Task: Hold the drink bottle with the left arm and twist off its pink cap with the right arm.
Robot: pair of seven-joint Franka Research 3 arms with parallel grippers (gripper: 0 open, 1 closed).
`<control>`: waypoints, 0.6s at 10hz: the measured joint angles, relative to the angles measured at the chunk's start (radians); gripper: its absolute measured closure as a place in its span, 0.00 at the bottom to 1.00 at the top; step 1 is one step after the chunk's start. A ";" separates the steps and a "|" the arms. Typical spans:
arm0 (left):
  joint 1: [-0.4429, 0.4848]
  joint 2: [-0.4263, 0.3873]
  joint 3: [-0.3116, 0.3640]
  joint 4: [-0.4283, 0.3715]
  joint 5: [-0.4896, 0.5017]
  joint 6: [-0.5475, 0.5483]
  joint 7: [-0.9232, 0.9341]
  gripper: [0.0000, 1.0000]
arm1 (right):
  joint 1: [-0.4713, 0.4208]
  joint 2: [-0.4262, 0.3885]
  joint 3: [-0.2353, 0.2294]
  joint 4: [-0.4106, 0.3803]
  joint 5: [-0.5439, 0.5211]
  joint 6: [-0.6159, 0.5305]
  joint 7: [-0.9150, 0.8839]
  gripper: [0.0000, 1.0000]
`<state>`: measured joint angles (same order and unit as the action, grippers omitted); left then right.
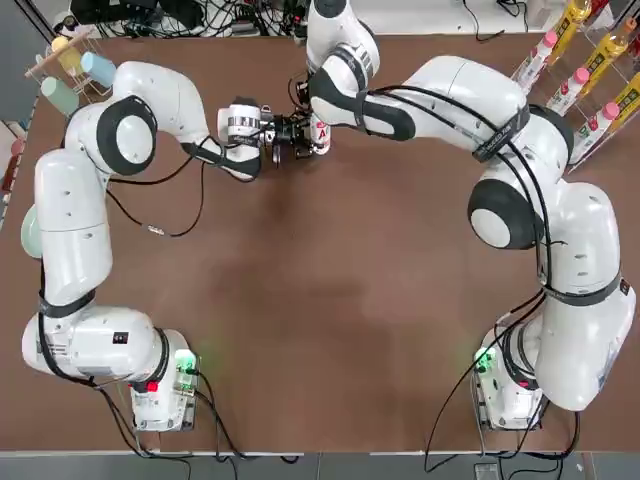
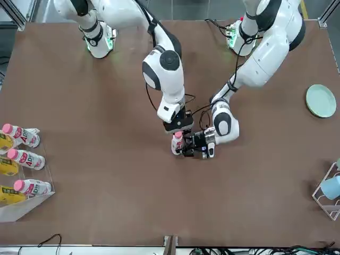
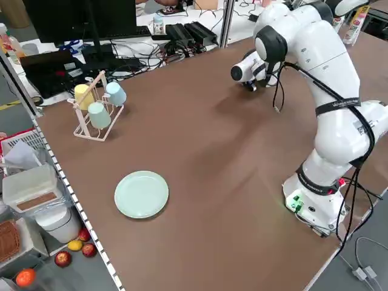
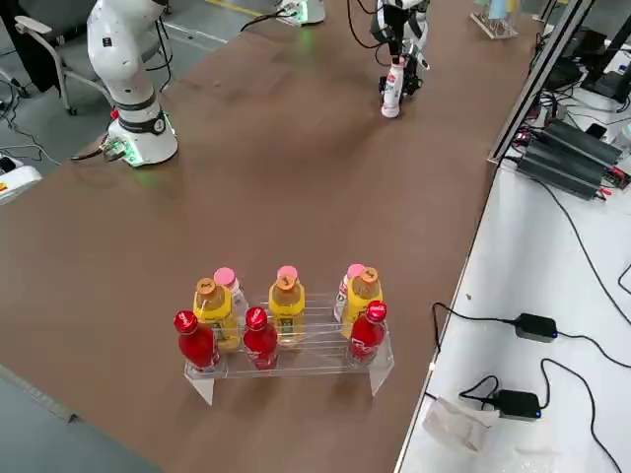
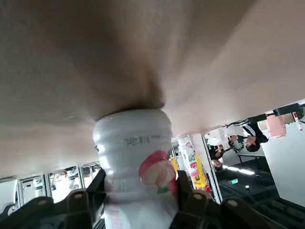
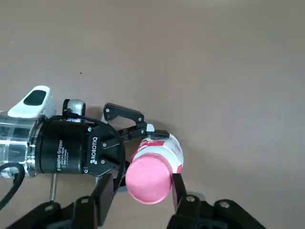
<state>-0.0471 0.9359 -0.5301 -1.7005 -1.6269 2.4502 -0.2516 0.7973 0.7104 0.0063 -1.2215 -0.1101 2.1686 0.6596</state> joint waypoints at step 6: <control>0.000 0.002 0.000 0.003 0.000 0.000 0.000 0.38 | 0.000 0.000 -0.002 0.000 -0.018 0.000 -0.001 0.56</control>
<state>-0.0474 0.9374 -0.5296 -1.6978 -1.6269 2.4501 -0.2517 0.7973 0.7105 0.0046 -1.2219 -0.1280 2.1685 0.6590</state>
